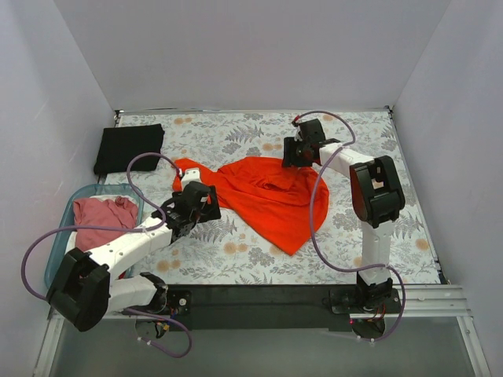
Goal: Fold and stack the t-shirts
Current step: Flatten the tshirt out
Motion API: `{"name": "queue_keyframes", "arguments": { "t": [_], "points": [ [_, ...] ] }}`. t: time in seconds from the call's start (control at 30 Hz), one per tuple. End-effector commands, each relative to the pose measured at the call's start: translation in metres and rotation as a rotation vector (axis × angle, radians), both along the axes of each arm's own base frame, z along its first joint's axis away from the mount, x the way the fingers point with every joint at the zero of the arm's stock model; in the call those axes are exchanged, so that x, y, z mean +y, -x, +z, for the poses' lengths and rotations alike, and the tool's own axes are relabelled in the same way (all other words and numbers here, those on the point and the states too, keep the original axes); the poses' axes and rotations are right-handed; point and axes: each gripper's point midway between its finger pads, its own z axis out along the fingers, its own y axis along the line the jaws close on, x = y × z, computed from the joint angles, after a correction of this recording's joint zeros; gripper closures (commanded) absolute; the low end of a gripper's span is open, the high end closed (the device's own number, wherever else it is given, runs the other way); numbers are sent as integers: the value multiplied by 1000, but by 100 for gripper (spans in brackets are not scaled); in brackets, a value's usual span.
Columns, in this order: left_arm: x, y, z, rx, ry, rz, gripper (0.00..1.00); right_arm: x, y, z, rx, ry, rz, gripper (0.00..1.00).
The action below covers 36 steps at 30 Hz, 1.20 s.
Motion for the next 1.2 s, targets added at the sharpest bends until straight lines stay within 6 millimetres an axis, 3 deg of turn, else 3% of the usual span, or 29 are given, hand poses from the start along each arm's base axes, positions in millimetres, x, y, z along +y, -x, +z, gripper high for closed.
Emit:
{"name": "queue_keyframes", "arguments": {
  "t": [0.0, 0.23, 0.3, 0.43, 0.53, 0.63, 0.67, 0.77, 0.8, 0.83, 0.87, 0.97, 1.03, 1.17],
  "points": [
    [-9, -6, 10, -14, 26, -32, 24, 16, -16, 2, -32, -46, 37, 40],
    [-24, 1, -4, 57, 72, -85, 24, 25, -16, -14, -14, -75, 90, 44],
    [-37, 3, -8, 93, 104, -125, 24, 31, -16, -20, -5, -92, 119, 58],
    [-62, 2, -3, 184, 162, -155, 23, 36, -32, -17, -34, -91, 125, 98],
    [-78, 4, -3, 240, 221, -150, 23, 28, -43, -16, -57, -63, 92, 99],
    [-94, 8, -11, 298, 255, -165, 23, -1, -54, -12, -58, -52, -20, 99],
    [-96, 9, -13, 313, 256, -161, 23, -25, -63, -3, -74, -46, -85, 99],
    [-107, 13, -19, 344, 240, -181, 23, -73, -65, 0, -53, -50, -251, 99],
    [-112, 16, -20, 352, 236, -191, 23, -110, -72, 15, -79, -55, -361, 99],
    [-115, 16, -22, 359, 232, -194, 23, -129, -65, 13, -62, -57, -410, 99],
    [-117, 16, -23, 363, 230, -198, 23, -174, -67, 30, -102, -29, -535, 99],
    [-125, 19, -27, 382, 222, -208, 23, -240, -49, 46, -124, -55, -728, 99],
    [-132, 20, -29, 393, 228, -203, 23, -250, -41, 50, -133, -101, -749, 99],
    [-161, 17, -30, 425, 271, -235, 23, -233, -24, 55, -118, -158, -660, 99]
  ]
}}
